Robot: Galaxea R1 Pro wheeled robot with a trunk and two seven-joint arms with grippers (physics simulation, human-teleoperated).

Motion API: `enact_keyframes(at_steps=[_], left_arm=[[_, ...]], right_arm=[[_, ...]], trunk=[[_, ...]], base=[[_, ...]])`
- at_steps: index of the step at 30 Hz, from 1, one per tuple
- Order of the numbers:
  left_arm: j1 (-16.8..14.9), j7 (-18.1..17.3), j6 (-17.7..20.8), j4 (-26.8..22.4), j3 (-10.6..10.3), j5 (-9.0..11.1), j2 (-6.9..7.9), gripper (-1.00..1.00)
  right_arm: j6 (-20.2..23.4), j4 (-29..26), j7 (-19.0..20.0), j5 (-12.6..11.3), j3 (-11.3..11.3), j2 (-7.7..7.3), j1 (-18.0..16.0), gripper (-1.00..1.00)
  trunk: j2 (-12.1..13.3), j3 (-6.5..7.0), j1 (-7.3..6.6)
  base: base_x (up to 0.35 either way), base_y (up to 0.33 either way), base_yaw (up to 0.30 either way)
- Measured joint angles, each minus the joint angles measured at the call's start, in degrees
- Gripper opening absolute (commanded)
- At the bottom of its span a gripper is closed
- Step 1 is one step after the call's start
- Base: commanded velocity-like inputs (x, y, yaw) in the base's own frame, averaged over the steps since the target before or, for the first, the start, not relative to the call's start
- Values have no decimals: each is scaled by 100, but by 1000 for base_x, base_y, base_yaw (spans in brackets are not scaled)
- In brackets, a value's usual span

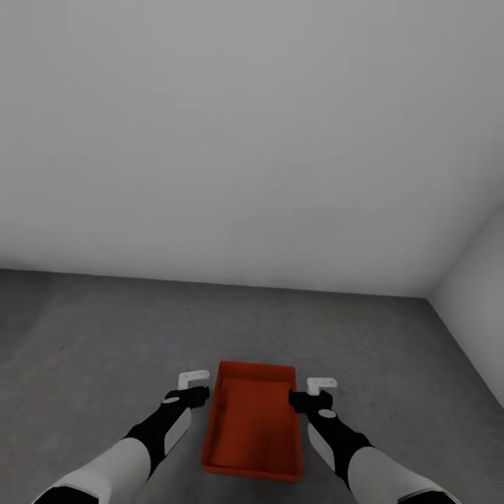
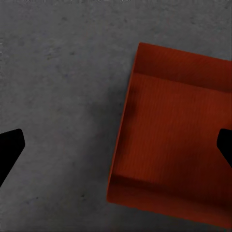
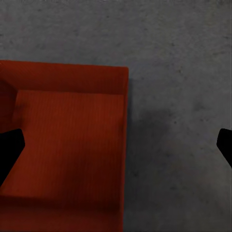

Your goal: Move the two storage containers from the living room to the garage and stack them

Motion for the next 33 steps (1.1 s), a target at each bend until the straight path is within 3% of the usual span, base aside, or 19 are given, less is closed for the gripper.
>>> enact_keyframes(at_steps=[33], left_arm=[[0,0,-7,0,0,0,2,100]], right_arm=[[-2,9,-11,-34,-9,-9,0,100]], trunk=[[1324,593,-725]], base=[[0,0,0]])
